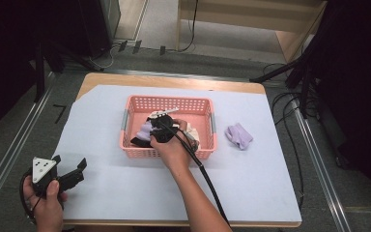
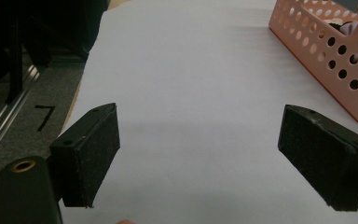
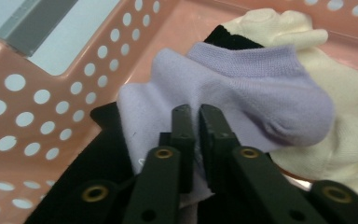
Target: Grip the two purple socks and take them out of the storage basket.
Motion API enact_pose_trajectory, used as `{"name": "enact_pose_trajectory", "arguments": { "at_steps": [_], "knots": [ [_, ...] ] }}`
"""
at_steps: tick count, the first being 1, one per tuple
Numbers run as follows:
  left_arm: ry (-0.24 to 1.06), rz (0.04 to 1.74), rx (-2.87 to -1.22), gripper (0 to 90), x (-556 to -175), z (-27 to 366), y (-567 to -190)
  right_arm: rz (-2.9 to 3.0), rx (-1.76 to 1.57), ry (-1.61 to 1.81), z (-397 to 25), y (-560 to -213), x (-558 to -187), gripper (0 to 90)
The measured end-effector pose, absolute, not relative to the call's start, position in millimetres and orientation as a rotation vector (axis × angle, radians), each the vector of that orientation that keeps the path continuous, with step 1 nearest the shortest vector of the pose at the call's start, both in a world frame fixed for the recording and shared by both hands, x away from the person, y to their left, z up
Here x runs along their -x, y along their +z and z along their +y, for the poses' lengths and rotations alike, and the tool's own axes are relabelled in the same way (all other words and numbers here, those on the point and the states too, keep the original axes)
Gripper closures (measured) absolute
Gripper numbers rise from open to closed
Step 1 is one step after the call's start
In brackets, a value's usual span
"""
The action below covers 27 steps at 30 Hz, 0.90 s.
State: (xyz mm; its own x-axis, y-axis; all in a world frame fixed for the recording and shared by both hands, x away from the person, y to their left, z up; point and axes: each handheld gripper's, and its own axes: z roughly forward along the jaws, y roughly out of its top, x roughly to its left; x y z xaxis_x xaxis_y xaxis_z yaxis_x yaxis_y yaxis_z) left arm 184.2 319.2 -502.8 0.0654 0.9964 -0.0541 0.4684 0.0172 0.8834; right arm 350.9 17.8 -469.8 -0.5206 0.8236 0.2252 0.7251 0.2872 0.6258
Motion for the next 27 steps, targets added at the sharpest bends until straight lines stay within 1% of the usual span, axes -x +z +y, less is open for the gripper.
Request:
{"name": "enact_pose_trajectory", "arguments": {
  "at_steps": [2,11,20,27],
  "knots": [
    [0.852,1.512,-1.560,13.8,-184,319,-503,2.401,-1.443,1.078,15,-467,-350,88.5],
    [0.849,1.513,-1.562,13.9,-184,319,-503,2.240,-1.420,1.342,-6,-450,-343,88.9],
    [0.849,1.514,-1.564,13.8,-184,319,-503,2.062,-1.361,1.446,-29,-431,-337,88.9],
    [0.850,1.514,-1.561,13.8,-184,319,-503,1.977,-1.270,1.463,-37,-420,-332,89.0]
  ]
}}
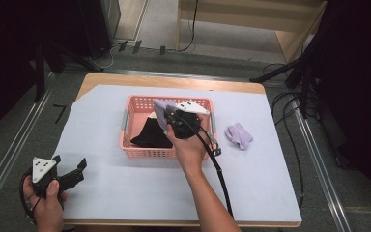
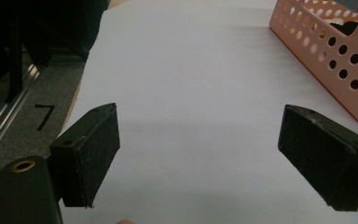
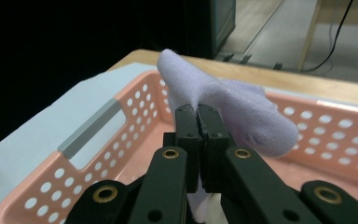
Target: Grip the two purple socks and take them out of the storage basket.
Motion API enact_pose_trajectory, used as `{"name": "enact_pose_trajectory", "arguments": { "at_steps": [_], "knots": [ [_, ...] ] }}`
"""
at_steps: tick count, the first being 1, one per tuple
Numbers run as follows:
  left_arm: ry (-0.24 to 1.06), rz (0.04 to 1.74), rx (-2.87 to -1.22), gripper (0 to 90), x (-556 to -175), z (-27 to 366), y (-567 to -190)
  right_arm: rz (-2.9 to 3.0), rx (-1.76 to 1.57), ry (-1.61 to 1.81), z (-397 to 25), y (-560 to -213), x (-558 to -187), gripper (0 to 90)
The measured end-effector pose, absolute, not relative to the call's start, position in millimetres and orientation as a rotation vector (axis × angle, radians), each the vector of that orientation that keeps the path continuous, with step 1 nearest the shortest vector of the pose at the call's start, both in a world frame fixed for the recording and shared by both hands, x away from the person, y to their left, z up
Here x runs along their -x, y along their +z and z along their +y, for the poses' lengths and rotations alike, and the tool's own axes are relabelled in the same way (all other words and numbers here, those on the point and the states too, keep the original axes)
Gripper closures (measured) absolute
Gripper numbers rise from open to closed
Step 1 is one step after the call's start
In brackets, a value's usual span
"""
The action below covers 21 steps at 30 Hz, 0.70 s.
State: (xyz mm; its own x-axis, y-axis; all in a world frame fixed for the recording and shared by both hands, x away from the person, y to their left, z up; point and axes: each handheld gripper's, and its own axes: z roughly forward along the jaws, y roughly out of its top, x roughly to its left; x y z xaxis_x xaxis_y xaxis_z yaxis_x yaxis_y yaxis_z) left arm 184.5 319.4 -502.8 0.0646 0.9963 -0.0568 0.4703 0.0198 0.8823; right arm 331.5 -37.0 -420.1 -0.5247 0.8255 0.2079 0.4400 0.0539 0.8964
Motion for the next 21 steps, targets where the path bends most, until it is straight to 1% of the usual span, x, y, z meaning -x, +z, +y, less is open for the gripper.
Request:
{"name": "enact_pose_trajectory", "arguments": {
  "at_steps": [9,21],
  "knots": [
    [0.851,1.514,-1.560,13.8,-184,320,-503,1.848,-1.165,1.530,-49,-412,-328,88.8],
    [0.854,1.515,-1.558,13.8,-184,319,-503,1.713,-1.131,1.567,-71,-404,-326,88.8]
  ]
}}
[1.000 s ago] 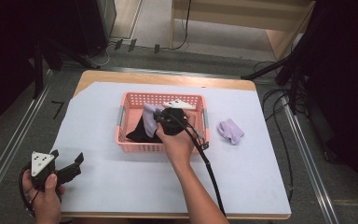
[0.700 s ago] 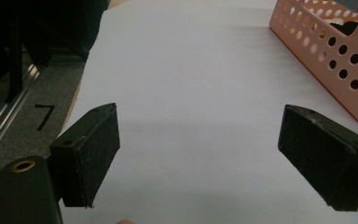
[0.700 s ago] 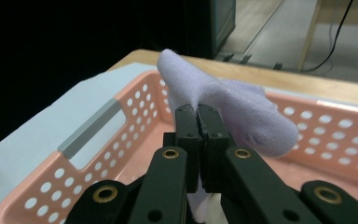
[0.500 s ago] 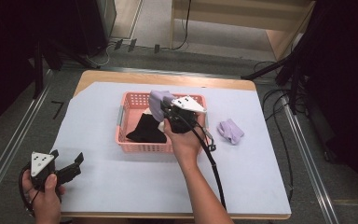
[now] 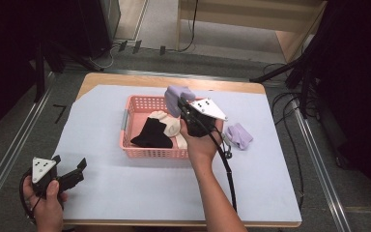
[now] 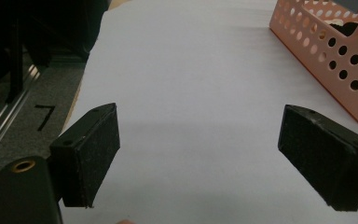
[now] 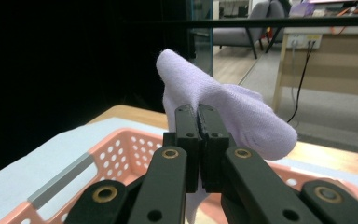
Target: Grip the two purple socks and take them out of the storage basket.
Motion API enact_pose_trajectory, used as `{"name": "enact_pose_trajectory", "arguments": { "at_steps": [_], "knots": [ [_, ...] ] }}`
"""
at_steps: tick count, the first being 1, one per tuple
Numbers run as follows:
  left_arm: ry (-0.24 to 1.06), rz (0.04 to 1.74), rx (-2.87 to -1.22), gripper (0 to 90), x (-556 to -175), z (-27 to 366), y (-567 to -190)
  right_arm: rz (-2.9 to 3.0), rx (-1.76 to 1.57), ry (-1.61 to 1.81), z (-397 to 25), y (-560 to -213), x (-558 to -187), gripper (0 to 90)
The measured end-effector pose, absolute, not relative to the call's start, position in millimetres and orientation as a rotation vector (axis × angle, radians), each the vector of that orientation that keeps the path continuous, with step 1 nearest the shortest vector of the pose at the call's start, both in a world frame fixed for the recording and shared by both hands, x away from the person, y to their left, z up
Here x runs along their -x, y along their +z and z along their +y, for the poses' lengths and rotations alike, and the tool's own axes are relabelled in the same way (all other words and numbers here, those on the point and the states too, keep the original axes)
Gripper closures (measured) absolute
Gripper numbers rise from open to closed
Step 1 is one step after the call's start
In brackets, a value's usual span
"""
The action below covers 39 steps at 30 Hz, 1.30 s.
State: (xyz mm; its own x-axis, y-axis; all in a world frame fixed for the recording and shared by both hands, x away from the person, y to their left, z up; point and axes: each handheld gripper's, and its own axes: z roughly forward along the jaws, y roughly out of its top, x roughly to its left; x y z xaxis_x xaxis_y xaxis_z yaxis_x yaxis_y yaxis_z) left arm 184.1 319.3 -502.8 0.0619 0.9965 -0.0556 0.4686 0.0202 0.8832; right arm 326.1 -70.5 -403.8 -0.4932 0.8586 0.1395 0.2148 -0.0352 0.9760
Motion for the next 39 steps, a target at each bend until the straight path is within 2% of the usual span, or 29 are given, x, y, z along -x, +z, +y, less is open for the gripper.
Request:
{"name": "enact_pose_trajectory", "arguments": {
  "at_steps": [17,30,39],
  "knots": [
    [0.858,1.510,-1.559,13.8,-184,319,-503,1.573,-1.113,1.582,-107,-392,-323,88.8],
    [0.864,1.506,-1.559,13.9,-184,318,-503,1.448,-1.171,1.525,-159,-390,-317,88.8],
    [0.870,1.506,-1.565,13.9,-183,318,-503,1.392,-1.250,1.457,-201,-405,-312,88.8]
  ]
}}
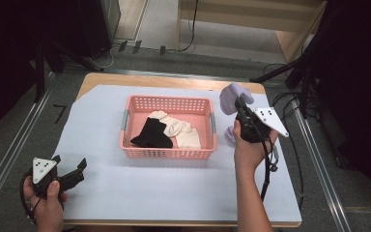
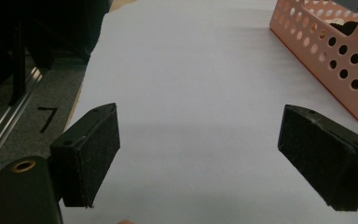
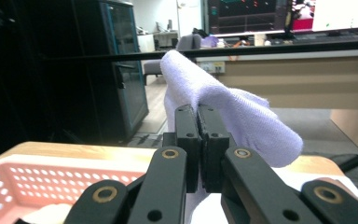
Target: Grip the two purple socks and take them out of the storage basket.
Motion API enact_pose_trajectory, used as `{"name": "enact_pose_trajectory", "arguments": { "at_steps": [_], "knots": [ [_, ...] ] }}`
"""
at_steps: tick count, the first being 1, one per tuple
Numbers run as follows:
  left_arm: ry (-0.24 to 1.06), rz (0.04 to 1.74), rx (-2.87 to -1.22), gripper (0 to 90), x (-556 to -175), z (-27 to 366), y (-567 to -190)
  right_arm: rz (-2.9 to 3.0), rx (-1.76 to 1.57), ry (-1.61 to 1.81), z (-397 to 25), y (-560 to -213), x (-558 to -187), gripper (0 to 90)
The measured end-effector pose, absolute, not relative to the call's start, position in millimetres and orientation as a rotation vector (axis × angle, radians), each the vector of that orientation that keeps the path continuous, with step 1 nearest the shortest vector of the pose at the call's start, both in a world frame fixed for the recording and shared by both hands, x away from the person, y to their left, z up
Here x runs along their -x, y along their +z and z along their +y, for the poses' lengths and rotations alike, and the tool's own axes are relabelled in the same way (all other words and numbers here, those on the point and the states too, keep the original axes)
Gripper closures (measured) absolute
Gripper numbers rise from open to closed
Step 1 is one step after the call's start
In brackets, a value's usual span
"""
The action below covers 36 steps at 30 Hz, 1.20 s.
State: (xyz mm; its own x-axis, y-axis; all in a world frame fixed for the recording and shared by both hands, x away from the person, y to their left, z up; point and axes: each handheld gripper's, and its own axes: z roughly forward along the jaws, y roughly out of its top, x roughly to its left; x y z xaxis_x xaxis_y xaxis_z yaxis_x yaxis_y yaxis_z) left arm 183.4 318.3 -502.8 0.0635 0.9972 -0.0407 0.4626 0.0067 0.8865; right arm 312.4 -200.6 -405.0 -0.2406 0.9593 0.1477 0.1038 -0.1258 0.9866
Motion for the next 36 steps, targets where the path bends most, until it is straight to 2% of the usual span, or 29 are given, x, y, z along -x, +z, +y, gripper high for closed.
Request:
{"name": "enact_pose_trajectory", "arguments": {
  "at_steps": [9,22,24,25,26,27,29,30,33,36],
  "knots": [
    [0.873,1.503,-1.566,14.0,-183,318,-503,1.410,-1.338,1.368,-225,-435,-308,88.8],
    [0.876,1.503,-1.564,14.1,-183,318,-503,1.450,-1.435,1.292,-237,-477,-301,88.4],
    [0.877,1.502,-1.565,14.1,-183,318,-503,1.454,-1.447,1.308,-239,-480,-299,84.9],
    [0.877,1.503,-1.564,14.1,-183,318,-503,1.436,-1.445,1.356,-241,-482,-297,76.6],
    [0.877,1.503,-1.564,14.1,-183,318,-503,1.436,-1.445,1.356,-241,-482,-297,76.6],
    [0.877,1.503,-1.563,14.1,-183,318,-503,1.415,-1.432,1.404,-243,-481,-294,68.3],
    [0.878,1.503,-1.564,14.1,-183,318,-503,1.416,-1.412,1.410,-245,-481,-292,61.8],
    [0.877,1.503,-1.562,14.1,-183,318,-503,1.416,-1.412,1.410,-245,-481,-292,61.8],
    [0.877,1.503,-1.564,14.1,-183,318,-503,1.441,-1.360,1.373,-250,-479,-286,48.9],
    [0.878,1.504,-1.561,14.1,-183,318,-503,1.451,-1.343,1.380,-253,-478,-282,44.5]
  ]
}}
